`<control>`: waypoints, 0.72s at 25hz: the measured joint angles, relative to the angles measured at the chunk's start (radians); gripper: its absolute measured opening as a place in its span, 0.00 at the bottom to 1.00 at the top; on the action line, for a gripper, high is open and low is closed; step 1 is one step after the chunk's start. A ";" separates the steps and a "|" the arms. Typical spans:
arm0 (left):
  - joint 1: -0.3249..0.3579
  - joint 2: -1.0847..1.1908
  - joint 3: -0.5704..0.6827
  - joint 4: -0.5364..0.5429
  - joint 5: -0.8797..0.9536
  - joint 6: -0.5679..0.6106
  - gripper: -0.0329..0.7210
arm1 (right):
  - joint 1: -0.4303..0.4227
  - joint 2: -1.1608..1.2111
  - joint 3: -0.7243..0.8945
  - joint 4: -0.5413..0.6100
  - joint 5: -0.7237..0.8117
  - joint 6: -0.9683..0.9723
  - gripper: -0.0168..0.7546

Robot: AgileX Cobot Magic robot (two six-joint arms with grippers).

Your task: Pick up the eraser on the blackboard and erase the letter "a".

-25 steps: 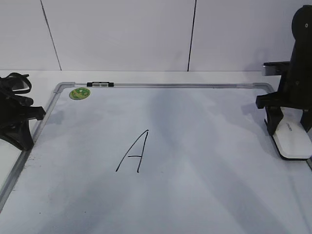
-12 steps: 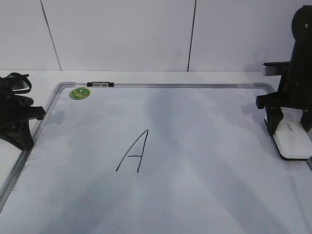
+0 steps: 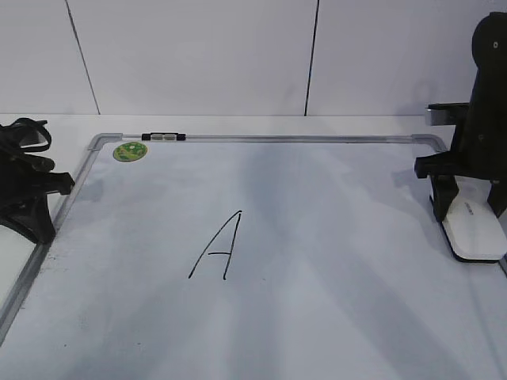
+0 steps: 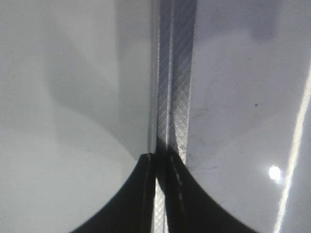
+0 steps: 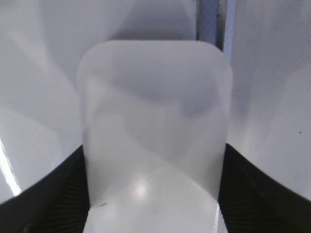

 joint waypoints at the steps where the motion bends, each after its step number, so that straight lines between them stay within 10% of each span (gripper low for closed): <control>1: 0.000 0.000 0.000 0.000 -0.001 0.000 0.08 | 0.000 0.002 0.000 0.000 0.000 0.002 0.75; 18: 0.000 0.000 0.000 -0.002 -0.003 0.000 0.08 | 0.000 0.004 -0.010 -0.002 0.000 0.016 0.89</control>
